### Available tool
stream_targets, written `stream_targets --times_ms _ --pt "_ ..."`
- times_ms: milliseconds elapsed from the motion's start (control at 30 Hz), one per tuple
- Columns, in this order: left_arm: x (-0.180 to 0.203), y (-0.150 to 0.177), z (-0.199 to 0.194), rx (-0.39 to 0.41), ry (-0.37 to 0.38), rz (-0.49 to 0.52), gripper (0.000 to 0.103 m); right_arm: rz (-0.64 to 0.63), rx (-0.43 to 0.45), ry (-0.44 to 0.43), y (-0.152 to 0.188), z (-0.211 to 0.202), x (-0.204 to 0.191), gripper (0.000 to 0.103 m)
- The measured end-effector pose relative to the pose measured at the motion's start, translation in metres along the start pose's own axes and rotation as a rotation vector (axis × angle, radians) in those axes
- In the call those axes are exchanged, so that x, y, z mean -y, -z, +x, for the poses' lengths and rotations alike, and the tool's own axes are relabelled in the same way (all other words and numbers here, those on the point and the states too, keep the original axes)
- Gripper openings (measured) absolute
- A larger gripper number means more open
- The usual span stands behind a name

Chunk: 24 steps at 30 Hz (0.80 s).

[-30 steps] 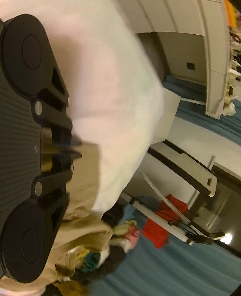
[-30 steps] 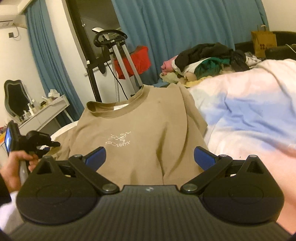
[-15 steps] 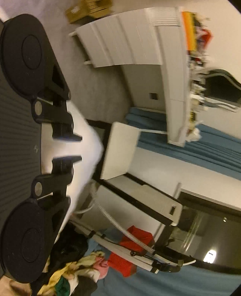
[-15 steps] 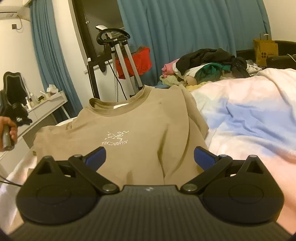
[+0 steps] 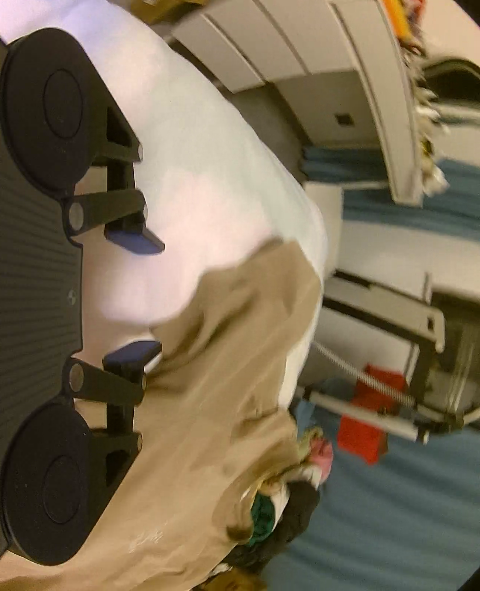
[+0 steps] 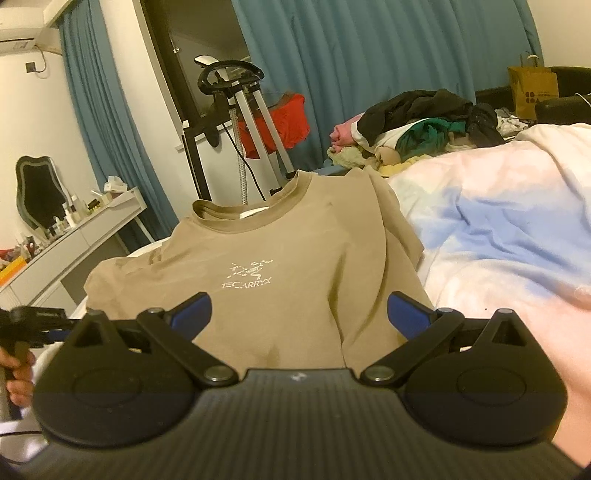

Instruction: Fold clothes

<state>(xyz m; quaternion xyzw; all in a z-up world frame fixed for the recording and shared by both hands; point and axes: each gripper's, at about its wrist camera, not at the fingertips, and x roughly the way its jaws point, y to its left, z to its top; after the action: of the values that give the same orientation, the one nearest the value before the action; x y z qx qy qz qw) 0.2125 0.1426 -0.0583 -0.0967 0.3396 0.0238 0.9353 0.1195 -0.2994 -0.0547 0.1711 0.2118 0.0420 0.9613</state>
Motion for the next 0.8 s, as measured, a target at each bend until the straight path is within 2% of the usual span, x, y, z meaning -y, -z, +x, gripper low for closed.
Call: stream_targets --times_ms 67,133,200,267,333,400,467,567,733,800 --pt "0.016 0.002 0.003 0.031 0.000 0.062 0.057 -0.004 0.001 -0.004 0.000 -0.002 0.000 0.103" --pt "0.029 0.004 0.012 0.030 -0.005 0.127 0.057 -0.005 -0.006 -0.007 0.002 -0.002 0.000 0.103" --pt "0.042 0.005 0.021 0.034 -0.037 0.196 0.057 -0.007 -0.016 -0.008 0.003 -0.001 -0.001 0.103" --pt "0.047 0.005 0.027 0.039 -0.061 0.237 0.046 -0.015 -0.026 -0.004 0.004 0.001 -0.002 0.103" --pt "0.048 0.002 0.029 0.039 -0.066 0.268 0.014 -0.019 -0.035 0.002 0.005 0.004 -0.001 0.103" --pt "0.050 -0.002 0.030 0.038 -0.072 0.300 0.007 -0.013 -0.044 0.006 0.006 0.006 0.001 0.103" --pt "0.051 -0.005 0.032 0.038 -0.077 0.331 0.007 -0.002 -0.049 0.009 0.006 0.008 0.004 0.103" --pt "0.050 -0.018 0.030 0.024 -0.126 0.421 0.007 0.005 -0.050 0.014 0.005 0.010 0.006 0.103" --pt "0.046 -0.027 0.035 -0.020 -0.223 0.500 0.007 0.006 -0.045 0.022 0.004 0.011 0.007 0.103" --pt "0.043 -0.020 0.047 -0.052 -0.246 0.485 0.007 0.001 -0.039 0.023 0.003 0.009 0.006 0.103"
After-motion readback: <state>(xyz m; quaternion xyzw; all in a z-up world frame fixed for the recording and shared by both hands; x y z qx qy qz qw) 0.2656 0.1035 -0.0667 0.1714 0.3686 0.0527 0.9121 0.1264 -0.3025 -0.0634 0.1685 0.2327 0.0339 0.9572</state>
